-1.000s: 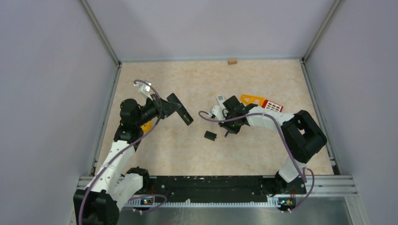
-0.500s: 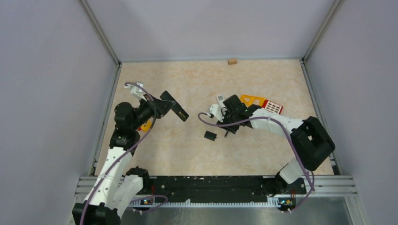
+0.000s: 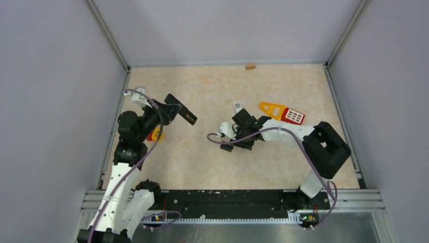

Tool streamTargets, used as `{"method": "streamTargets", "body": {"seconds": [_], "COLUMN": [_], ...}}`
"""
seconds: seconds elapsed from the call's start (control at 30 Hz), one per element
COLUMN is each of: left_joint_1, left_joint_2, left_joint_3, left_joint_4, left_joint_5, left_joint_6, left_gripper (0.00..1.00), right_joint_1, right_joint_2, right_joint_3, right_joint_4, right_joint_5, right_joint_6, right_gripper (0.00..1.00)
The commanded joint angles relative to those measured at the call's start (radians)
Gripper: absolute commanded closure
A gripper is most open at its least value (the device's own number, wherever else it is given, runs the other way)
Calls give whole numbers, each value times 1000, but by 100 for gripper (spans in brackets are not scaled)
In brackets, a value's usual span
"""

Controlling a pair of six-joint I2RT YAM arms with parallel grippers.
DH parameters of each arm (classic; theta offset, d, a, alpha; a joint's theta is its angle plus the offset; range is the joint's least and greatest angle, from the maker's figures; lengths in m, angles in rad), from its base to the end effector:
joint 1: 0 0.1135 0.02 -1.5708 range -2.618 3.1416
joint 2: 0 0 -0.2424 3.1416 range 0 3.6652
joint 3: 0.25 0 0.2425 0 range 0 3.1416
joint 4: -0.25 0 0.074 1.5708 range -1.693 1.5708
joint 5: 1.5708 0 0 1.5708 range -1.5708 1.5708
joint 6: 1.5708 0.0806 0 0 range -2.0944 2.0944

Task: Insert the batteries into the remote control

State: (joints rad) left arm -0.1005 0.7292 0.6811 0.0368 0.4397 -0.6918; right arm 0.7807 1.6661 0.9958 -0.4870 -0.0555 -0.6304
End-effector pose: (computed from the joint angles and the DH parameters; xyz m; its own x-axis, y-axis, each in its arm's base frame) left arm 0.2192 -0.0566 0.3220 -0.3367 -0.5462 -0.7670 0.3889 0.6612 -0.6416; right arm 0.2288 0.2330 0.1144 -0.1020 -0.9295 -0.3545 -0.9639 0.1804 -0.1958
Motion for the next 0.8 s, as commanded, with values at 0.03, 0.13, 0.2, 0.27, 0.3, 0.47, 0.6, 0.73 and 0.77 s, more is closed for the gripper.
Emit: {"method": "streamTargets", "body": {"seconds": [0.03, 0.13, 0.2, 0.27, 0.3, 0.47, 0.6, 0.73, 0.77], "left_joint_1": [11, 15, 17, 18, 19, 22, 22, 24, 24], "left_joint_2": [2, 3, 6, 8, 9, 6, 6, 7, 7], "left_joint_3": [31, 34, 33, 33, 34, 32, 32, 30, 28], "left_joint_4": [21, 15, 15, 17, 17, 16, 17, 23, 23], "left_joint_5": [-2, 3, 8, 11, 12, 15, 17, 22, 21], "left_joint_6": [7, 7, 6, 4, 4, 2, 0, -6, -7], "left_gripper": [100, 100, 100, 100, 100, 100, 100, 100, 100], "right_joint_1": [40, 41, 40, 39, 38, 4, -26, -54, -59], "right_joint_2": [58, 67, 72, 82, 89, 89, 86, 102, 111], "right_joint_3": [61, 60, 57, 60, 62, 54, 49, 65, 73], "right_joint_4": [23, 40, 54, 48, 42, 11, -20, -69, -85], "right_joint_5": [1, 3, 9, 3, 2, -34, -47, -67, -63], "right_joint_6": [-32, -32, -28, -21, -16, 27, 41, 74, 86], "right_gripper": [58, 58, 60, 64, 65, 68, 67, 66, 66]}}
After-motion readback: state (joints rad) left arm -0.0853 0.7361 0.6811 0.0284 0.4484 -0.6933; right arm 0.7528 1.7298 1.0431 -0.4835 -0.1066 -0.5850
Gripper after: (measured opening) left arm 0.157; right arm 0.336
